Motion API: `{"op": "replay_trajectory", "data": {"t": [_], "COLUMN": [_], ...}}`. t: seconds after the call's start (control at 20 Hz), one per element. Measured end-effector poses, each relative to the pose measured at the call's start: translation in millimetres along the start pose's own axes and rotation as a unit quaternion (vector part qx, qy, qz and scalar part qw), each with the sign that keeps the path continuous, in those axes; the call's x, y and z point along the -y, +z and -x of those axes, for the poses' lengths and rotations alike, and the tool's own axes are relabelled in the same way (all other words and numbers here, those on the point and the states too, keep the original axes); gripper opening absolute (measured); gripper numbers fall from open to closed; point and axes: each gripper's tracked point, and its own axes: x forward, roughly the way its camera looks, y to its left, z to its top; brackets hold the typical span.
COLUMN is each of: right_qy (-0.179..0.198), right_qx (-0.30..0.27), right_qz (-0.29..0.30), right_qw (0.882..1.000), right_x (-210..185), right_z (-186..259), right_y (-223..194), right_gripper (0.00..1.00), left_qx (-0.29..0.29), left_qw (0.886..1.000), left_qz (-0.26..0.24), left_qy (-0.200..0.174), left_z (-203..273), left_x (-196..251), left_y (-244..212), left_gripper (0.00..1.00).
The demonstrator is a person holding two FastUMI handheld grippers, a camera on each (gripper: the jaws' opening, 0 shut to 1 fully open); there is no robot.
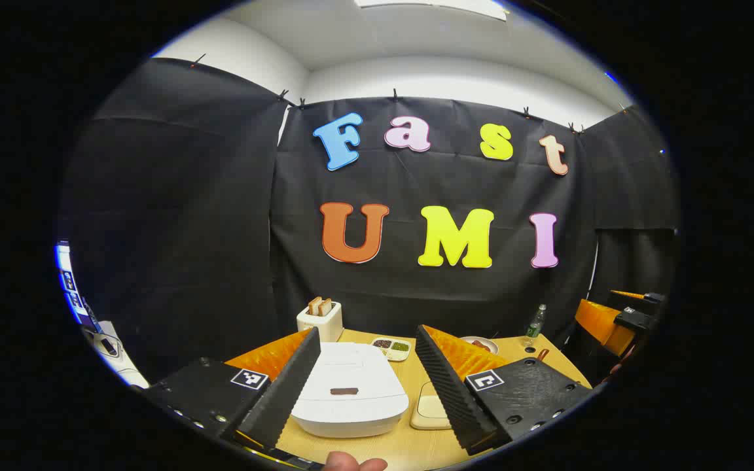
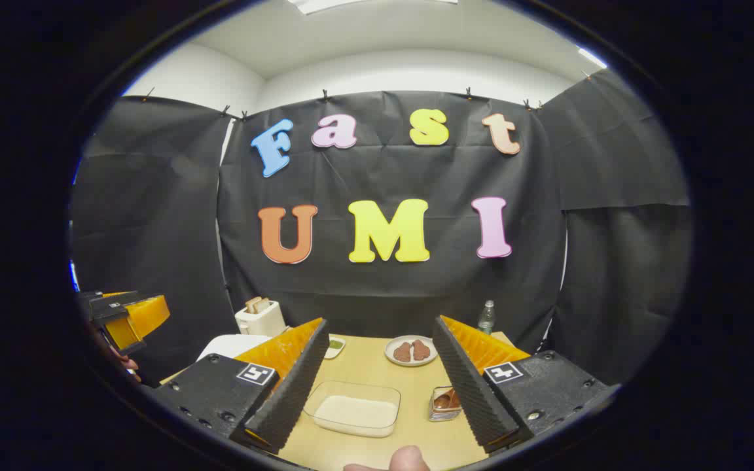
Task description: Close the left gripper, press the button to open the rice cooker; take a wooden spoon from the chopstick holder with the right hand, scoop a spoonful of rice and pour it into the rice cooker, then put the wooden spoon back into the chopstick holder.
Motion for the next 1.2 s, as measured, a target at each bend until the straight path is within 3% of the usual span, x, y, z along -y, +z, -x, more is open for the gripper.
{"op": "replay_trajectory", "data": {"t": [0.65, 1.2], "right_qy": [-0.008, -0.007], "right_qx": [0.002, -0.009], "right_qz": [-0.005, -0.009], "right_qw": [1.0, 1.0], "right_x": [6, 6], "right_z": [0, -4], "right_y": [-4, -12], "right_gripper": [1.0, 0.98], "left_qx": [-0.012, -0.019], "left_qw": [1.0, 1.0], "left_qz": [0.002, -0.01], "left_qy": [0.018, -0.001], "left_z": [-2, -6], "left_x": [-6, -1], "left_y": [-11, -14], "left_gripper": [0.94, 0.94]}}
